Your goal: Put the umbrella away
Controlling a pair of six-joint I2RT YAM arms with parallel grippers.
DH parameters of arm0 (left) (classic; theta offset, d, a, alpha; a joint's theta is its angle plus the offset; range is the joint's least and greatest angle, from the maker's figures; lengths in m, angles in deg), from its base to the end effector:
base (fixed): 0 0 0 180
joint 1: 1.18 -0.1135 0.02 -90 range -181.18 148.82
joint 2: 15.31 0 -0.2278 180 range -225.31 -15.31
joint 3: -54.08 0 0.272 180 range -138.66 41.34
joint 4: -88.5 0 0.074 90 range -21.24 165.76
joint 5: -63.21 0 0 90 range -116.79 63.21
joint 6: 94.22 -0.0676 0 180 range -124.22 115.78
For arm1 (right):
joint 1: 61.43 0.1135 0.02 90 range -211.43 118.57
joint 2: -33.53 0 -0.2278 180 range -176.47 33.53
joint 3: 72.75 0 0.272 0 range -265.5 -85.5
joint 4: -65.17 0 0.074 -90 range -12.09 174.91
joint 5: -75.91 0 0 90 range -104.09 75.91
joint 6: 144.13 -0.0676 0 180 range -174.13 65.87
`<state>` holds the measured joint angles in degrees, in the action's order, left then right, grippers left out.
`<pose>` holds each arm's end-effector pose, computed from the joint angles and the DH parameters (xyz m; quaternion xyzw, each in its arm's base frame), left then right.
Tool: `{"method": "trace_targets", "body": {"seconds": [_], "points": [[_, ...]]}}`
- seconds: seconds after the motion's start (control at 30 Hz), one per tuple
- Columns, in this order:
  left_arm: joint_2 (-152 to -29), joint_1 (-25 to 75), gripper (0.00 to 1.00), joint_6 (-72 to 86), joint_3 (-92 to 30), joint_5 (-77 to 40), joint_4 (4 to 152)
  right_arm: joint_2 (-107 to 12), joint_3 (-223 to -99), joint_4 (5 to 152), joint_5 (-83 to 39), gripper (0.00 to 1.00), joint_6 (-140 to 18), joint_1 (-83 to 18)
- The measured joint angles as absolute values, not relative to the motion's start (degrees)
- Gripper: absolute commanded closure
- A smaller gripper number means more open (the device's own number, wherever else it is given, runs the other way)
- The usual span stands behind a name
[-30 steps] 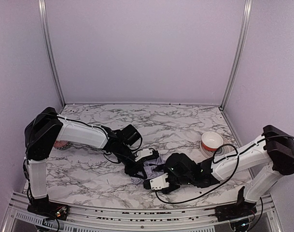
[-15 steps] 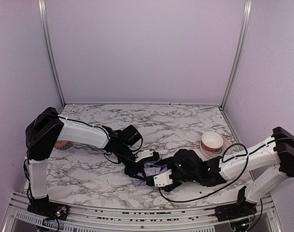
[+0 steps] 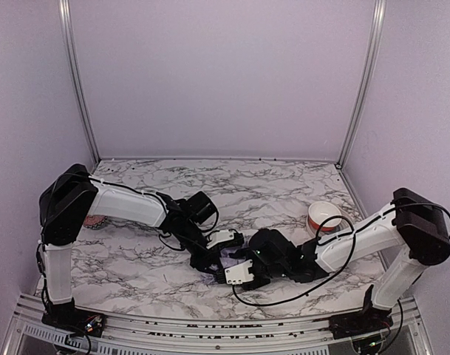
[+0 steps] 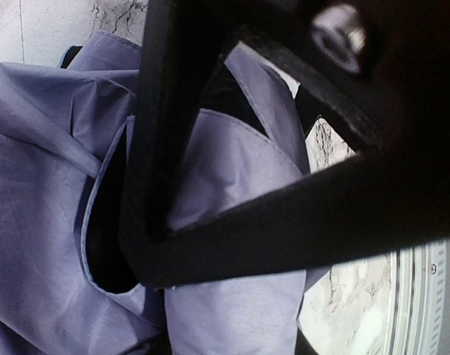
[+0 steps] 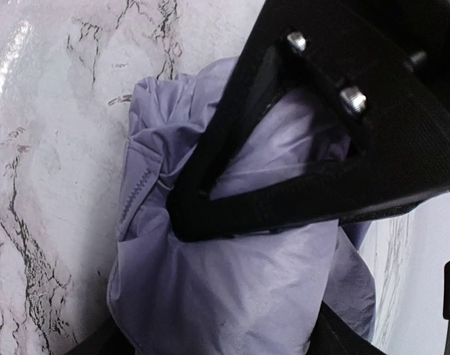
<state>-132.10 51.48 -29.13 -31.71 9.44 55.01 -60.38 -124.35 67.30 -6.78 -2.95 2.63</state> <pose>0.2176 -0.3511 0.0608 0.6342 0.6796 -0.3447 0.1310 0.1553 0.2996 0.0589 -0.7638 0.5136 -0.0151 0.3906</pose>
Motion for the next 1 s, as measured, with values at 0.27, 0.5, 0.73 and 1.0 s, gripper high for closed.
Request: {"method": "trace_targets", "body": {"seconds": [0.27,0.5,0.73,1.0], "points": [[-131.05,51.02,0.4,-29.04,-31.26,8.06,54.73,-61.43,-126.12,68.63,-7.83,0.73,-5.31,1.97],[-124.5,50.54,0.01,-27.03,-24.9,3.62,59.73,-62.13,-127.76,69.0,-9.34,0.81,-5.48,0.94],[-109.13,48.79,0.01,-24.34,-7.48,-5.4,74.77,-62.15,-129.22,71.21,-13.21,0.86,-7.45,-1.26],[-90.27,49.32,0.33,-21.87,10.14,-13.86,93.54,-64.12,-133.9,76.48,-20.92,0.87,-12.52,-5.53]]}}
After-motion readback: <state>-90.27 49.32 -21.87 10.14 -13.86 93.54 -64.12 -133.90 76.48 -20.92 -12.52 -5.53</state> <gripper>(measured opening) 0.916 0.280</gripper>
